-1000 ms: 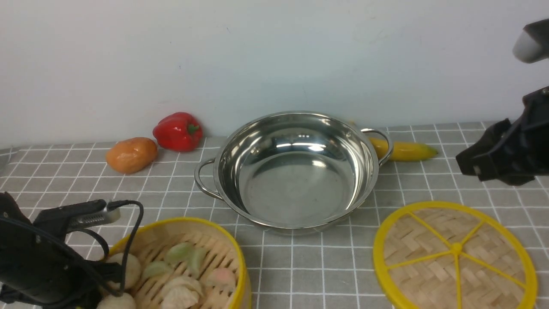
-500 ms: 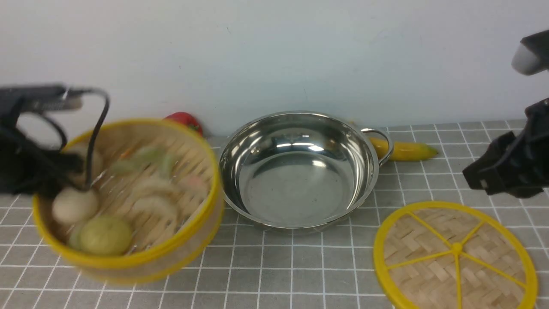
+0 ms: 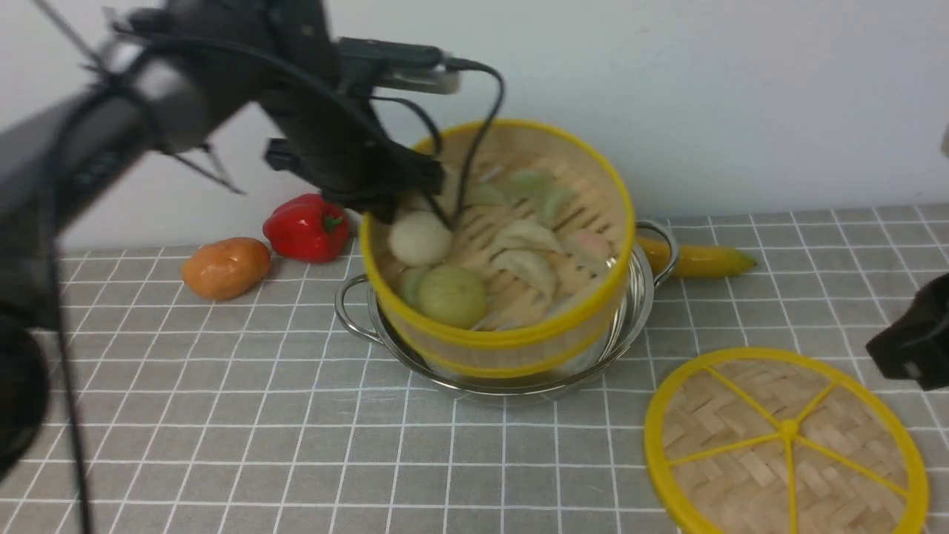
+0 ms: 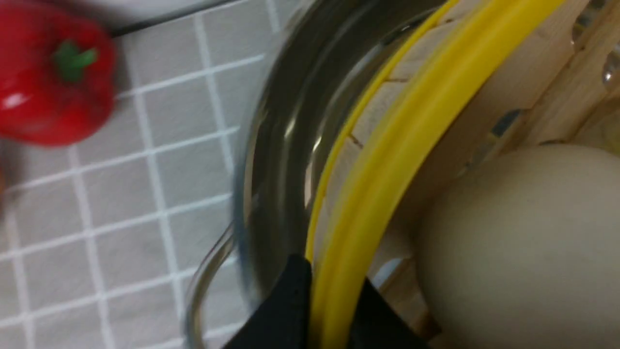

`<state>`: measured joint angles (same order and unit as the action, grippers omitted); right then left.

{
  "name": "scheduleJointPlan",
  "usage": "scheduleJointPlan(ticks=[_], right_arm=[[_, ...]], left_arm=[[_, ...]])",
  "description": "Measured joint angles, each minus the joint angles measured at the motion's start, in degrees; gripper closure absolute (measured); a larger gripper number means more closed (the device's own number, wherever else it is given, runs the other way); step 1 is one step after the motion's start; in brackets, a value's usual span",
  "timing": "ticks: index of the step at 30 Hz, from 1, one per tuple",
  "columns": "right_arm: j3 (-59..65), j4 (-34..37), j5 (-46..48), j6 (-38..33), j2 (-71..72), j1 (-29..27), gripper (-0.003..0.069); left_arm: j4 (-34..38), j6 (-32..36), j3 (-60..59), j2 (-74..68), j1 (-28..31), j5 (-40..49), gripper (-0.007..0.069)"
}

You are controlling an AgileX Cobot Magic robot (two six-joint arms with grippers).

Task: Place the steamer in the pot on the grey tablecloth, and put the lid on the steamer.
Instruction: 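Place the bamboo steamer basket with dumplings into the steel pot with the left gripper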

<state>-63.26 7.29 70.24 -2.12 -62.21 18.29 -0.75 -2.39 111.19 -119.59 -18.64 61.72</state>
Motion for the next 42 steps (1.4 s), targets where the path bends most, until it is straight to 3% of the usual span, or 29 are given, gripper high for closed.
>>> scheduleJointPlan(ticks=[8,19,31,37,41,42], right_arm=[[0.00,0.00,0.19,3.48,11.09,0.00,0.0417],[0.00,0.00,0.25,7.54,20.29,0.00,0.0417],[0.00,0.35,0.28,7.82,20.75,0.00,0.0417],[0.00,0.74,0.28,7.82,20.75,0.00,0.0417],[0.00,1.15,0.28,7.82,20.75,0.00,0.0417],[0.00,1.15,0.28,7.82,20.75,0.00,0.0417]], left_arm=[[-1.23,-0.17,10.23,-9.69,-1.02,1.26,0.0596],[-4.01,-0.23,10.51,-12.80,-1.02,1.53,0.0596],[-4.22,-0.73,10.69,-16.62,-0.73,-0.55,0.0588],[-3.98,-0.86,10.75,-16.59,-0.60,-0.55,0.0476],[-3.27,-1.37,11.41,-16.59,-0.66,-0.35,0.0279],[-3.27,-1.44,11.51,-16.59,-0.66,-0.18,0.0272]])
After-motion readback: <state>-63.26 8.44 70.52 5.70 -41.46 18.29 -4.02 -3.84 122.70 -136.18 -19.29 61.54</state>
